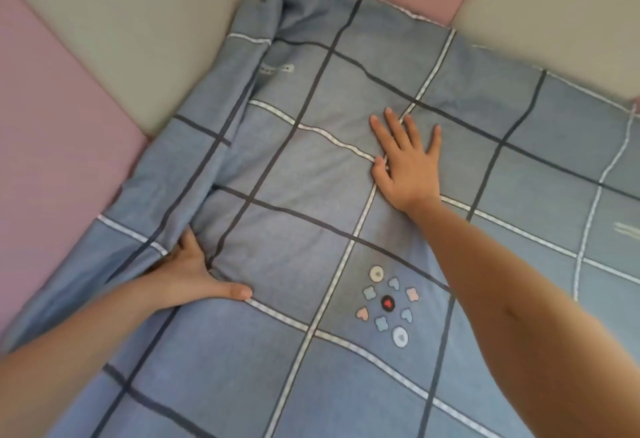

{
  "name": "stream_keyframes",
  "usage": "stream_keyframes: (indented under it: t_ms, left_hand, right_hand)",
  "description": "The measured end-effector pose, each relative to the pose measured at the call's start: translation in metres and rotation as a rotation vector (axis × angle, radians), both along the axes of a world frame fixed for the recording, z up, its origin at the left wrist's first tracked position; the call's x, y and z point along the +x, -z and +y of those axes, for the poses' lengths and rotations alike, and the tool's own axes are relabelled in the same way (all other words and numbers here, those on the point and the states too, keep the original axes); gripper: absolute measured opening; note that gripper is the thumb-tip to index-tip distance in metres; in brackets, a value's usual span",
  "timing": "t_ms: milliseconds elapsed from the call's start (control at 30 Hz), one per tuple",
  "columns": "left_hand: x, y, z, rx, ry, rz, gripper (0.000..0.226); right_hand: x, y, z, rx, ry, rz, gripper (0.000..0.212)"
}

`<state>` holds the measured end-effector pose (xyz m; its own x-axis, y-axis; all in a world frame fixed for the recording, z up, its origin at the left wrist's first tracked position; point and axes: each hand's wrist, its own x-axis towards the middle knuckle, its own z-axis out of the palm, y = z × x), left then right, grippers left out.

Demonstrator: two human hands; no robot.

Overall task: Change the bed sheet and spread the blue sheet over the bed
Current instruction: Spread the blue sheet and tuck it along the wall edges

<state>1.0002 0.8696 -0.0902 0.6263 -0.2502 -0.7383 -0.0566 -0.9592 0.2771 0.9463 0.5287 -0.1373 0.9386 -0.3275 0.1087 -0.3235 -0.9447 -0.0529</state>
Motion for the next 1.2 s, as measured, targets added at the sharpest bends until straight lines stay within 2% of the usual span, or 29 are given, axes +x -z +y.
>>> stream_keyframes:
  t_ms: [500, 833, 1200]
  left_hand:
    - [0.024, -0.005, -0.004, 0.035, -0.054, 0.249, 0.166]
    - [0.027, -0.005, -0.005, 0.033, -0.094, 0.270, 0.166]
    - [0.028, -0.025, -0.015, 0.162, -0.124, 0.331, 0.155]
  right_hand:
    - [0.008, -0.009, -0.001, 0.048, 0.038, 0.058, 0.066]
    - [0.012, -0.010, -0.003, 0.052, 0.034, 0.063, 0.067]
    - [0.013, -0.018, -0.006, 0.137, 0.033, 0.175, 0.068]
